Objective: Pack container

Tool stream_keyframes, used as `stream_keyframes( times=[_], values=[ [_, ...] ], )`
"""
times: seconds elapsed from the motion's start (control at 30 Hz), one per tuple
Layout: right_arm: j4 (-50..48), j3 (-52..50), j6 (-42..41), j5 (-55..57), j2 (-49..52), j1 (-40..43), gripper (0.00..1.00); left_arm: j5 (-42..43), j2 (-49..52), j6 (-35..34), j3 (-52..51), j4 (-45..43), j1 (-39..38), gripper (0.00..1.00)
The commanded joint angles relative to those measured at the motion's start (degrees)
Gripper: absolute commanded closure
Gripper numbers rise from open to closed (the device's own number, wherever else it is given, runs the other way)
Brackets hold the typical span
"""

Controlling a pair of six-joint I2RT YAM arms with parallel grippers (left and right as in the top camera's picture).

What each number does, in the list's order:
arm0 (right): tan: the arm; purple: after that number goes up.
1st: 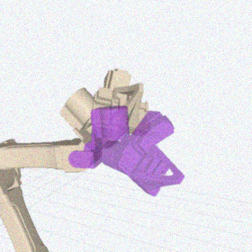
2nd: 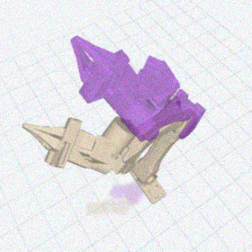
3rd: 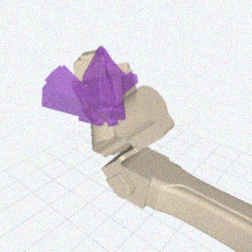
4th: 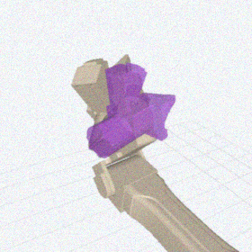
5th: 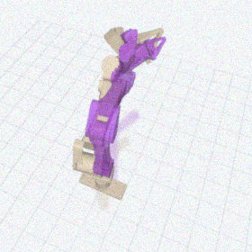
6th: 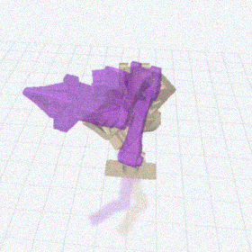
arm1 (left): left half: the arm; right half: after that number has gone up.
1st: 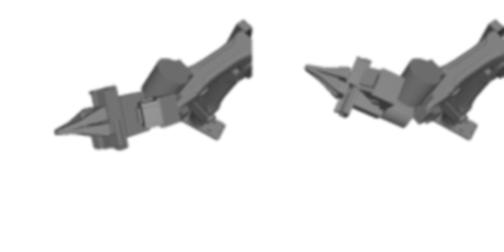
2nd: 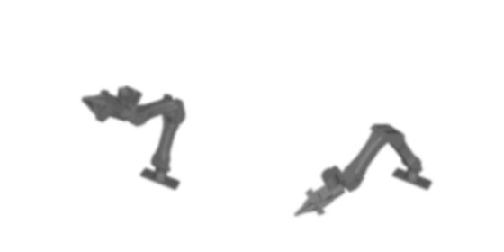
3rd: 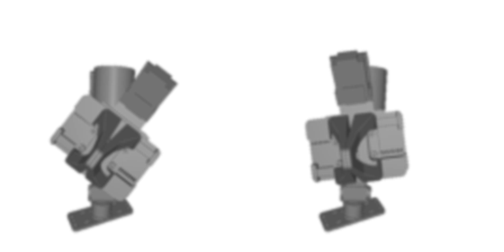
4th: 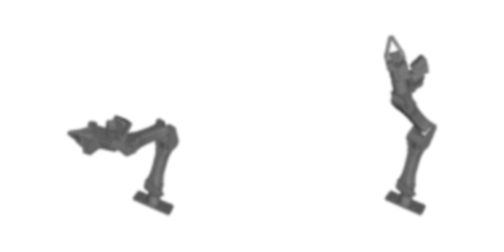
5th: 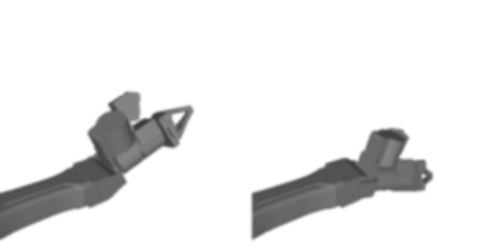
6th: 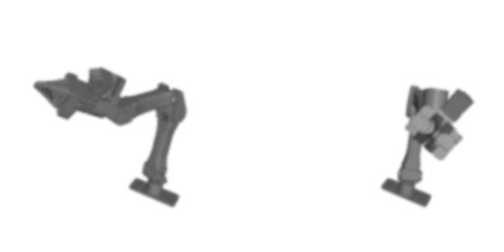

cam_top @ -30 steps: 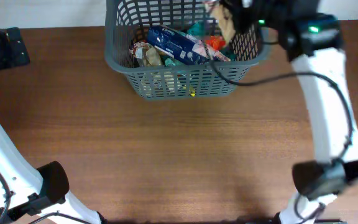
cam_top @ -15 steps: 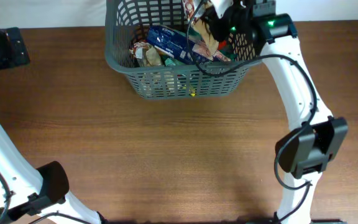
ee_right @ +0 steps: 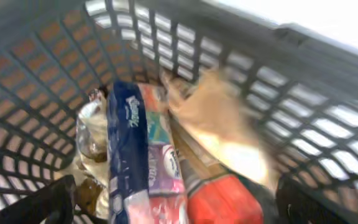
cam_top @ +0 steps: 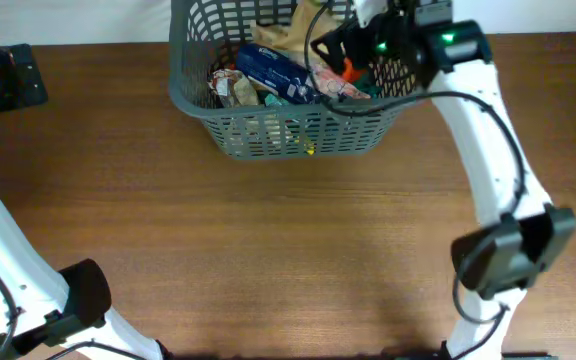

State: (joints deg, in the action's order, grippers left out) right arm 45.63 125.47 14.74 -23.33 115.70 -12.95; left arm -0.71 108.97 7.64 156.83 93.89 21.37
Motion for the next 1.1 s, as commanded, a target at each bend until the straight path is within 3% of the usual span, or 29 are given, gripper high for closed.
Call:
stream_keyframes(
  times=[0.0,0.3,0.53,1.07],
  values=[
    [1.46,0.87,-2.21,8.22,-12.0,-0.11,0.01,-0.17,-0.09,-0.5,-0.17,0.07,0.28,0.01],
    [11.1,0.87,-2.23,32.57,-27.34,1.84,0.01,-0.17,-0.09,-0.5,-0.17,0.07,0.28,0.01],
    [16.2,0.87,-4.35,33.05,-32.57,7.23,0.01,-0.17,-0.09,-0.5,-0.17,0.07,0.28,0.01],
    [19.26,0.81,-4.35,33.07,-30.62,7.37,0.01,-0.17,-0.09,-0.5,-0.17,0.07,0.28,0.01]
  ],
)
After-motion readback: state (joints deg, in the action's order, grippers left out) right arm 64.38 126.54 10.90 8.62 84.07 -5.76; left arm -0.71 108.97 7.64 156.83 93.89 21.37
